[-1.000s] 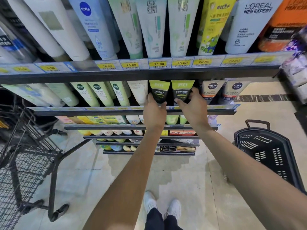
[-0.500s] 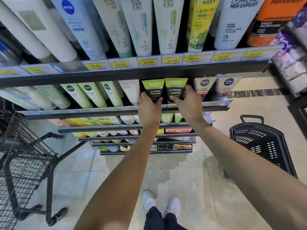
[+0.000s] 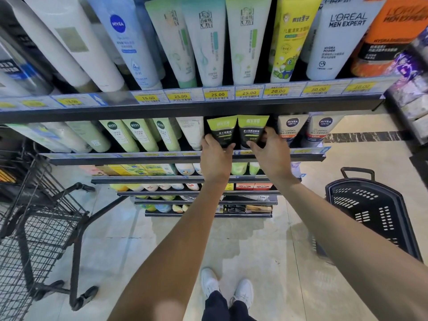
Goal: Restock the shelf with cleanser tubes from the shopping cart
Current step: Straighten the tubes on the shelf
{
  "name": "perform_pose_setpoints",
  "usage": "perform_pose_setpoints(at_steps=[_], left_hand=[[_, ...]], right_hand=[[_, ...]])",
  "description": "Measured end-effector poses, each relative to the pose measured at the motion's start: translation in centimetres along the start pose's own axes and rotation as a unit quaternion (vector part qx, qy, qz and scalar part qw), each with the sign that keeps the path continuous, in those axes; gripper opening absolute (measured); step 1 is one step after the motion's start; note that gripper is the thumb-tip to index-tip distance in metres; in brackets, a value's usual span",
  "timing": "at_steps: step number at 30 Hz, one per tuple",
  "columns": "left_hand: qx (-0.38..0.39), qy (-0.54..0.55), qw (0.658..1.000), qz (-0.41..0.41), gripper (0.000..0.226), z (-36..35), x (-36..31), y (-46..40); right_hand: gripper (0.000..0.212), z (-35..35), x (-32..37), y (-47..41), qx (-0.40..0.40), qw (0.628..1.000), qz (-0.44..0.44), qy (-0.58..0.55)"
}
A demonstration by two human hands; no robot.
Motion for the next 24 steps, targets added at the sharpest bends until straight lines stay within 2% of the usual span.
perform_pose_setpoints(at_steps=[3, 7, 12, 17, 21, 24], left_hand=[[0.009, -0.003, 1.000, -0.023, 0.050, 0.3, 0.1, 0.8], [0.010, -0.039, 0.998, -0.047, 0.057, 2.3, 0.4, 2.5], [-0.001, -0.140, 0.987, -0.084, 0.054, 6.5, 2.1, 4.6], [0.001, -0.216, 0.972, -0.090, 0.057, 10.6, 4.5, 6.2], [0.001, -0.242, 0.966, -0.085, 0.059, 13.0, 6.9, 6.9], [0.001, -0.246, 0.966, -0.083, 0.071, 14.2, 8.5, 6.8]], right_hand=[[0.043, 0.7, 0.0, 0.9, 0.005, 1.000, 0.006, 0.002], [0.054, 1.6, 0.5, 3.0, 0.025, 0.998, 0.016, 0.062], [0.052, 1.5, 3.4, 6.5, 0.099, 0.983, 0.054, 0.145], [0.047, 0.3, 7.2, 9.0, 0.096, 0.974, 0.145, 0.144], [0.043, -0.7, 11.0, 9.9, 0.107, 0.960, 0.182, 0.184], [0.044, -1.8, 12.5, 9.9, 0.114, 0.960, 0.180, 0.179]])
Point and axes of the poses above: each hand's wrist, its own y-axis away from the middle knuckle, its own z-axis out of the back of the hand, x = y × z, the point moved 7 cm from there along -y, towards the middle knuckle, and after that the axes turned 8 degrees about -y, right-handed, at the moved point
